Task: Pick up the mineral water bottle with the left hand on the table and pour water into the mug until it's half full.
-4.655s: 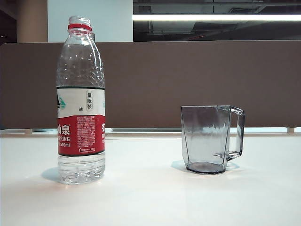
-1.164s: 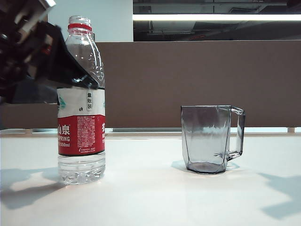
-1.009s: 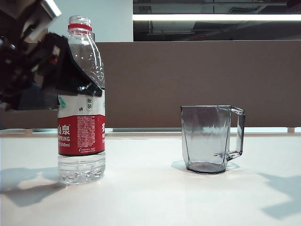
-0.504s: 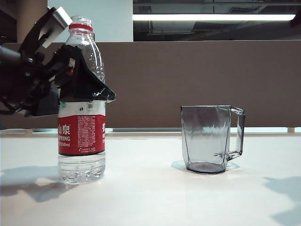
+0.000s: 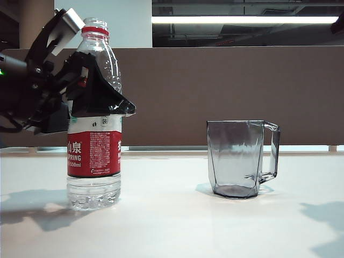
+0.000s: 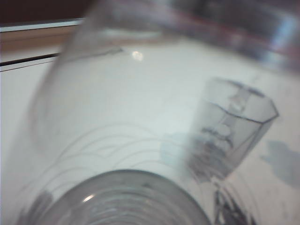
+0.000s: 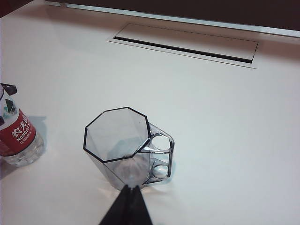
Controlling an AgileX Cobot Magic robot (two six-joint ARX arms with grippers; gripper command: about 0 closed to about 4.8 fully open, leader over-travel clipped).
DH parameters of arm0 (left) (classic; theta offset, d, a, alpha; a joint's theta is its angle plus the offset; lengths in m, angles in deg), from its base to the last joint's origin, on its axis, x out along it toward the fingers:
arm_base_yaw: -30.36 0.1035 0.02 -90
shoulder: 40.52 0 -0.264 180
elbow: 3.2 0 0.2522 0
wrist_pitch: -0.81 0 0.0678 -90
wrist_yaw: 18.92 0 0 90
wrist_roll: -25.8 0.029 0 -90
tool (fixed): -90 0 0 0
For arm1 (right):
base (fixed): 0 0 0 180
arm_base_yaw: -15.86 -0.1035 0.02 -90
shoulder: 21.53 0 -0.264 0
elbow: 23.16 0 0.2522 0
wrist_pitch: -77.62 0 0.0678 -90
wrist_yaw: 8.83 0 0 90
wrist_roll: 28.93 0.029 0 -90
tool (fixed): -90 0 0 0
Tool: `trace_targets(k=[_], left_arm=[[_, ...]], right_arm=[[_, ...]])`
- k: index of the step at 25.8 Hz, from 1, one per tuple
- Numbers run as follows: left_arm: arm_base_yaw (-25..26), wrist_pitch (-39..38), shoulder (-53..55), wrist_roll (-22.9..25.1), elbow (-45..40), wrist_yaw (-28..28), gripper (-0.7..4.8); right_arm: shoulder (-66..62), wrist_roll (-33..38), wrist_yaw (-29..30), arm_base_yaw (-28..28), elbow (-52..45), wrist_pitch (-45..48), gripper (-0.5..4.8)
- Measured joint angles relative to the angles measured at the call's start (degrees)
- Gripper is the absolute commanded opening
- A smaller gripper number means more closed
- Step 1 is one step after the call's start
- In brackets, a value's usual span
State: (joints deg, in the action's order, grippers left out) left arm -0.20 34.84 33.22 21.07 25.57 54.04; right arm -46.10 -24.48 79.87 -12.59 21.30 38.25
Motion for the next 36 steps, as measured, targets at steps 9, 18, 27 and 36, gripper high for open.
trace_targets(k=[9,18,27,36], left_arm=[[0.0,-2.9,0.1,0.1,0.0,-1.7,4.79],[0.0,-3.0,0.1,0.2,0.0,-1.8,4.79],[0.1,-3.1,0.1,0.2,0.0,-1.7,3.53],[0.1,-3.0,0.1,0.4,0.0,-1.7,2.95]], right_arm=[[0.0,0.0,0.0,0.0,0.0,0.0,-0.05],[0.0,0.0,0.0,0.0,0.0,0.0,-0.05],[0.0,0.0,0.0,0.0,0.0,0.0,-0.05],[0.0,0.0,0.0,0.0,0.0,0.0,-0.05]])
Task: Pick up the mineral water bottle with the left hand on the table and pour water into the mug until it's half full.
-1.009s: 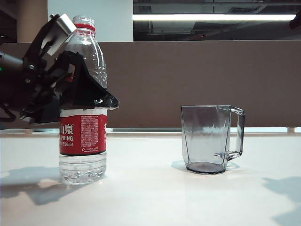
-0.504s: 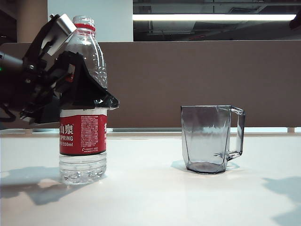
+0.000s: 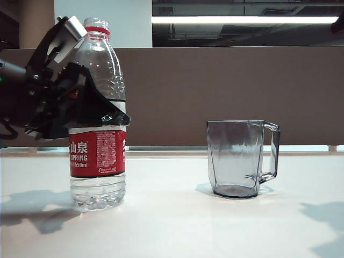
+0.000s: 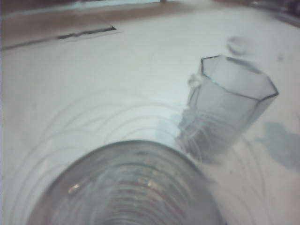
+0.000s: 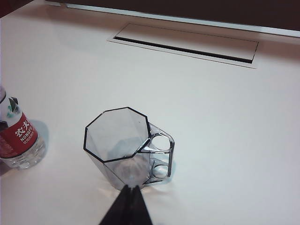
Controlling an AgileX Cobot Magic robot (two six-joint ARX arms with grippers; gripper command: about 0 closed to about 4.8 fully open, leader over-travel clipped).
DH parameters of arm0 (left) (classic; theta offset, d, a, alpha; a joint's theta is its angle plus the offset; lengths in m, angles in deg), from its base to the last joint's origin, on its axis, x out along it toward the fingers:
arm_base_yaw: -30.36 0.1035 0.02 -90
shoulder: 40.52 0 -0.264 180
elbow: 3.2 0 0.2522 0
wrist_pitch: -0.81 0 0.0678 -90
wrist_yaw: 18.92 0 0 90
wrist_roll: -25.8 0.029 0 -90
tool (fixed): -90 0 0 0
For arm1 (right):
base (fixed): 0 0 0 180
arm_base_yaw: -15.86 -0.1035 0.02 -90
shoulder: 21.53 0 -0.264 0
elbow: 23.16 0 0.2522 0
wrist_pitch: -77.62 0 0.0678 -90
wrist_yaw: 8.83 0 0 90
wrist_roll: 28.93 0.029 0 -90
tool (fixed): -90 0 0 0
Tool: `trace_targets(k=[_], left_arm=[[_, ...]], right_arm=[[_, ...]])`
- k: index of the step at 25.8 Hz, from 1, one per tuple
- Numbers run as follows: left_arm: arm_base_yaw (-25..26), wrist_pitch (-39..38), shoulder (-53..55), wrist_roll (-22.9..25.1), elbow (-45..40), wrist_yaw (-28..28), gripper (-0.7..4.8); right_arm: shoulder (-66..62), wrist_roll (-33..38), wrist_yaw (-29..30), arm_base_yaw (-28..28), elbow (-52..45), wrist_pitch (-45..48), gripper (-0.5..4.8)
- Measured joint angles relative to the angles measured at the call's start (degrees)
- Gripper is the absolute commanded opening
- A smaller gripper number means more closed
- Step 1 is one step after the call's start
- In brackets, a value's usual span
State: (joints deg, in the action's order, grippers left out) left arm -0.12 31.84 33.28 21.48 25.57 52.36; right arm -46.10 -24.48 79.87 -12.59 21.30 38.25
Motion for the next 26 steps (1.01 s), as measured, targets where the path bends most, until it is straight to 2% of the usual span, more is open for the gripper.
trace_targets(k=[11,17,22,26], left_arm=[[0.0,-0.2,0.0,-0.2,0.5,0.9,2.95],[0.0,-9.9,0.4,-0.1,7.5,3.1,2.95],[-0.1,-16.2,0.4,4.9,14.6,5.8,2.95],[-0.8,-25.6,0.4,12.3,20.4,14.5,2.95]], right_arm=[[0.0,0.0,0.0,0.0,0.0,0.0,-0.05],[0.0,0.0,0.2,0.0,0.0,0.0,-0.05],[0.0,-2.3,4.0,0.0,0.0,0.0,-0.05],[0.0,-2.8,4.5,0.0,0.0,-1.6,-0.05]])
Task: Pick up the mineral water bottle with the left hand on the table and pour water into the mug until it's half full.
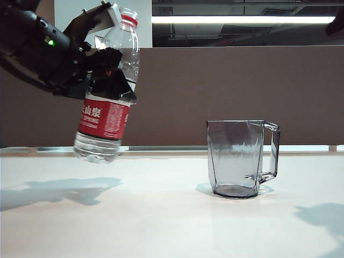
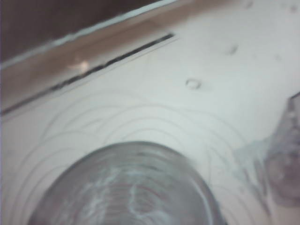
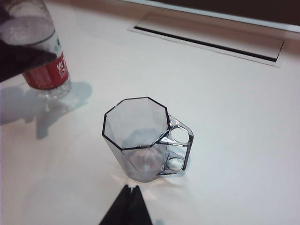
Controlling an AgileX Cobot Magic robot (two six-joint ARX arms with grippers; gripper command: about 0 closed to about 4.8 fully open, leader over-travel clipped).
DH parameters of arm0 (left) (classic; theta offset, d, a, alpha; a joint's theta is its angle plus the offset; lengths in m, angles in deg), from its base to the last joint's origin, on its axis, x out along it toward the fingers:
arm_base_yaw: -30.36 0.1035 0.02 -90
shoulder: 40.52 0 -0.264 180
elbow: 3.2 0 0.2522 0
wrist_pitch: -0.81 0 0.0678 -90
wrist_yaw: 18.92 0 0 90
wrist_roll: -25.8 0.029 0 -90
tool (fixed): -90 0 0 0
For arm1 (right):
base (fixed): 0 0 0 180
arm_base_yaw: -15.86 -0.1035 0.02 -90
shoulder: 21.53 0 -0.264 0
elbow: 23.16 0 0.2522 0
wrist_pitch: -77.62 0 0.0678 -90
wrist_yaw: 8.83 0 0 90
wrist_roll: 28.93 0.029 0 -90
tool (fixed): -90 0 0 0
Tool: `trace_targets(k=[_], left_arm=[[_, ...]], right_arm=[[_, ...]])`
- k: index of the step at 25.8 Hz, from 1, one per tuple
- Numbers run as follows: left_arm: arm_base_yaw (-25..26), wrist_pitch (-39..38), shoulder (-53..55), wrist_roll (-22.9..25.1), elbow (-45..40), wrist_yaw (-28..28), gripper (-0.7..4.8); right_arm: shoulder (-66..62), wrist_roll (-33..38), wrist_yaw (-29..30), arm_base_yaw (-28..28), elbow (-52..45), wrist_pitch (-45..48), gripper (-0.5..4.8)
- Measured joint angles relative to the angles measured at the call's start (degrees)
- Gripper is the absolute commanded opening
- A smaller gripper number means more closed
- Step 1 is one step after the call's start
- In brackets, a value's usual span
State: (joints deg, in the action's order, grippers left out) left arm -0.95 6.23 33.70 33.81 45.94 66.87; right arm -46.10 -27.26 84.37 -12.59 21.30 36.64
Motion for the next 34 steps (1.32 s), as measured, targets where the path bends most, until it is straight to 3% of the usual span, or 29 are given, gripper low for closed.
trace_targets(k=[7,14,17,20,27,34], left_arm=[[-4.1,-3.8,1.4,4.8,3.9,8.1,2.95],[-6.4,-7.5,9.4,9.2,9.1,12.9,2.95],[-9.0,-8.9,14.3,13.3,12.6,16.8,2.95],[-10.3,-10.2,16.5,15.2,15.6,17.9,2.95],[-12.7,-10.0,19.6,25.3,19.0,21.9,2.95],[-13.1,-9.8,19.6,29.9,19.0,22.4,2.95]], right_arm=[[0.0,0.0,0.1,0.0,0.0,-0.4,-0.05],[0.0,0.0,0.5,0.0,0.0,-0.6,-0.05],[0.0,0.0,0.5,0.0,0.0,-0.6,-0.05],[0.0,0.0,0.5,0.0,0.0,-0.6,-0.05],[0.0,0.0,0.6,0.0,0.0,-0.6,-0.05],[0.0,0.0,0.8,0.0,0.0,-0.8,-0.05]])
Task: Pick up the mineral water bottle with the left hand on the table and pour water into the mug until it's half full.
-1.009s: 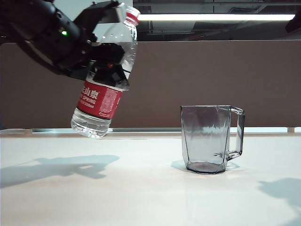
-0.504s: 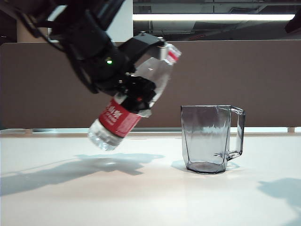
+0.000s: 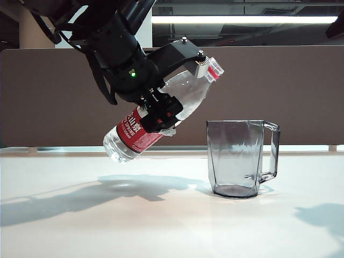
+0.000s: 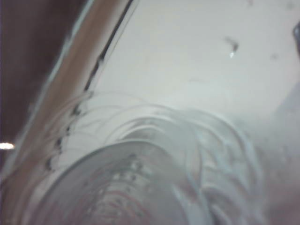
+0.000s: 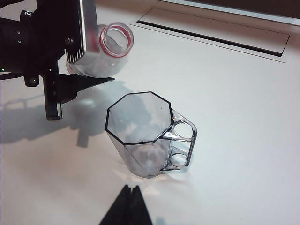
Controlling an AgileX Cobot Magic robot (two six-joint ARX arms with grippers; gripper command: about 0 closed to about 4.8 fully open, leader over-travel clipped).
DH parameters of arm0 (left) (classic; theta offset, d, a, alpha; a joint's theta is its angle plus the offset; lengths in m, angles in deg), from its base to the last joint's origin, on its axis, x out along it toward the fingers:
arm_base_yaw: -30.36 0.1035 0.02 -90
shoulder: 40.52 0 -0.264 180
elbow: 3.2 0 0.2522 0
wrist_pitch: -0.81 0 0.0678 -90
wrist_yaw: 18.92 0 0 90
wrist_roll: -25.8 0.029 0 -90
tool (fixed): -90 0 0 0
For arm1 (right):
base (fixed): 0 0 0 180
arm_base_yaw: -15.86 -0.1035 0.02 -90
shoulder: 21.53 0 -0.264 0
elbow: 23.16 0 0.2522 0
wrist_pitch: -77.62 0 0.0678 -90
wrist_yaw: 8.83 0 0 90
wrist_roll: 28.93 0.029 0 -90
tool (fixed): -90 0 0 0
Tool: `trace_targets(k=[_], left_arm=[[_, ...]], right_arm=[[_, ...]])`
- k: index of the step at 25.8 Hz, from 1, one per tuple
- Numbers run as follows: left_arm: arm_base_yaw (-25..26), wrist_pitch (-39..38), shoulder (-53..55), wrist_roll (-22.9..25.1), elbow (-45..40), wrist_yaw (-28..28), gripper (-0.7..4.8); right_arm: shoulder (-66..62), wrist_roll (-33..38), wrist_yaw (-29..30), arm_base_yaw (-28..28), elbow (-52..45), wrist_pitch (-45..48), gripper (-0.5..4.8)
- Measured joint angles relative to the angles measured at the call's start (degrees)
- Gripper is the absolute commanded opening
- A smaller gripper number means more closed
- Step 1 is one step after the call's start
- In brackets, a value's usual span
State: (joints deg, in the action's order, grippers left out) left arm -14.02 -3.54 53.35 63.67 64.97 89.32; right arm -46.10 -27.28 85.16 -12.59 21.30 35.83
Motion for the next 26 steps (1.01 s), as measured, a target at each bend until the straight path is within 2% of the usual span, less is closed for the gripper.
trace_targets(k=[4,6,12,19,22,26], left_arm=[[-0.2,0.0,0.0,0.9,0.0,3.8,2.95],[-0.3,0.0,0.0,3.5,0.0,5.4,2.95],[-2.1,1.6,0.0,7.6,0.0,5.6,2.95],[-2.8,2.0,0.2,9.3,0.0,5.8,2.95],[-3.2,3.1,2.7,11.7,0.0,8.5,2.95],[-3.2,3.2,3.7,12.5,0.1,9.5,2.95]], right_arm=[[0.0,0.0,0.2,0.0,0.0,0.0,-0.05],[0.0,0.0,0.6,0.0,0.0,0.0,-0.05],[0.0,0.0,0.8,0.0,0.0,0.0,-0.05],[0.0,0.0,0.8,0.0,0.0,0.0,-0.05],[0.0,0.0,0.8,0.0,0.0,0.0,-0.05],[0.0,0.0,1.7,0.0,0.0,0.0,-0.05]])
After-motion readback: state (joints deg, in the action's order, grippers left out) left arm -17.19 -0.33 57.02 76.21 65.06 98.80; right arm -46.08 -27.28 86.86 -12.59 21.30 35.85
